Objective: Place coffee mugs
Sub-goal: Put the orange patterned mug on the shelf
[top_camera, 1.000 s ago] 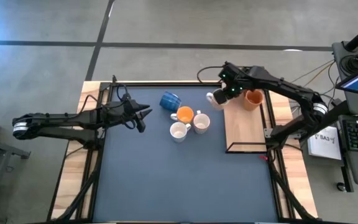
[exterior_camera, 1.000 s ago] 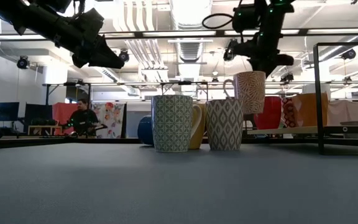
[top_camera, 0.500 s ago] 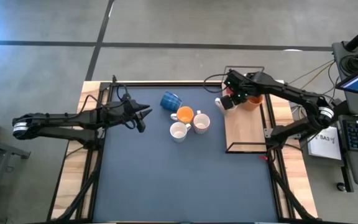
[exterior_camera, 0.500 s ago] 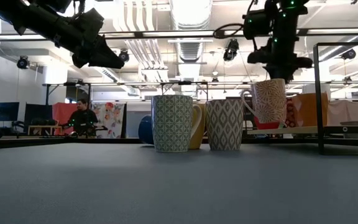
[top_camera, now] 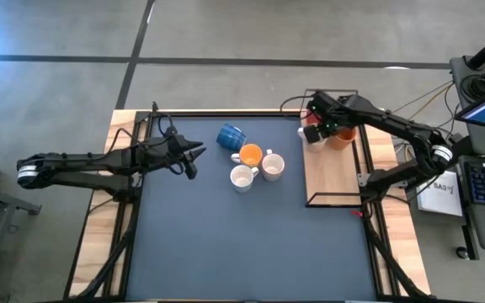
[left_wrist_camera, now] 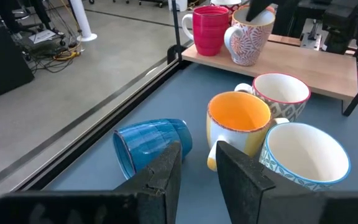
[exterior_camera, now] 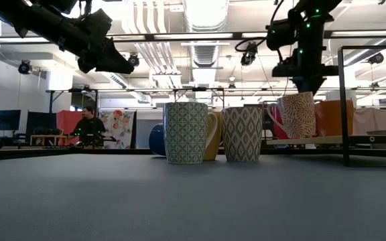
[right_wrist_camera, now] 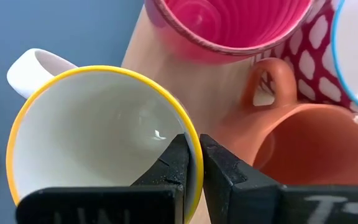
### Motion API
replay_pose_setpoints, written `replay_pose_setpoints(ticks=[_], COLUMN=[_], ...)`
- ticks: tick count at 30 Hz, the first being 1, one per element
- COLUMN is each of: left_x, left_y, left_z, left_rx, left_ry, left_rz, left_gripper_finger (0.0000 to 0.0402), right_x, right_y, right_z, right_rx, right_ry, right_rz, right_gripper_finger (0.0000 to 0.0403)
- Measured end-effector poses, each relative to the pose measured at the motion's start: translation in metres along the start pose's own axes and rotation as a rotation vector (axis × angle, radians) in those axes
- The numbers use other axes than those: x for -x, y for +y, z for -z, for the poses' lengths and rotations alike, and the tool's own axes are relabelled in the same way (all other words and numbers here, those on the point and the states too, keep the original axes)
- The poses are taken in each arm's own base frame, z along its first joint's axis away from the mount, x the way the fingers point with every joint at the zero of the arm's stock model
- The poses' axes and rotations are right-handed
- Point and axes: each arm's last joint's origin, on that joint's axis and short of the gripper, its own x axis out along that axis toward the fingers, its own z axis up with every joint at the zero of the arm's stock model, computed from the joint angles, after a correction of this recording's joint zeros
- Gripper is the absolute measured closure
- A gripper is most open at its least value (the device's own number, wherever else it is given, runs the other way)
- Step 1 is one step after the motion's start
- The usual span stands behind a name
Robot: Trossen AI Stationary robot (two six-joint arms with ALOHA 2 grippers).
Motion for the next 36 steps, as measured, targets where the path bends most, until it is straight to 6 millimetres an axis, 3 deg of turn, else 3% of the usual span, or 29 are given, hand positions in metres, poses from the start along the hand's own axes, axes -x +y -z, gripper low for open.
replay_pose_setpoints(ticks=[7,16,24,30,36], left_x=[0.0,0.0,0.0,0.0,0.0], left_y=[0.0,0.0,0.0,0.0,0.0], left_z=[0.0,0.0,0.001,0.001,0.001], left_rx=[0.0,0.0,0.007,0.013,0.013], left_ry=[0.0,0.002,0.006,0.006,0.006], left_rz=[0.0,0.0,-0.001,-0.001,0.0], left_gripper_finger=[0.0318,0.0318,0.0318,0.0318,0.0318], right_x=[-0.001,0.0,0.022,0.035,0.035], right_y=[-0.004,-0.004,-0.008,-0.007,-0.001], right_z=[-0.002,-0.002,-0.009,-0.005,-0.001], right_rx=[0.01,0.036,0.097,0.318,0.425], right_ry=[0.003,0.002,-0.058,0.008,0.038], right_rz=[0.005,0.007,0.062,0.02,-0.08], right_gripper_finger=[0.038,0.033,0.0307,0.031,0.0316])
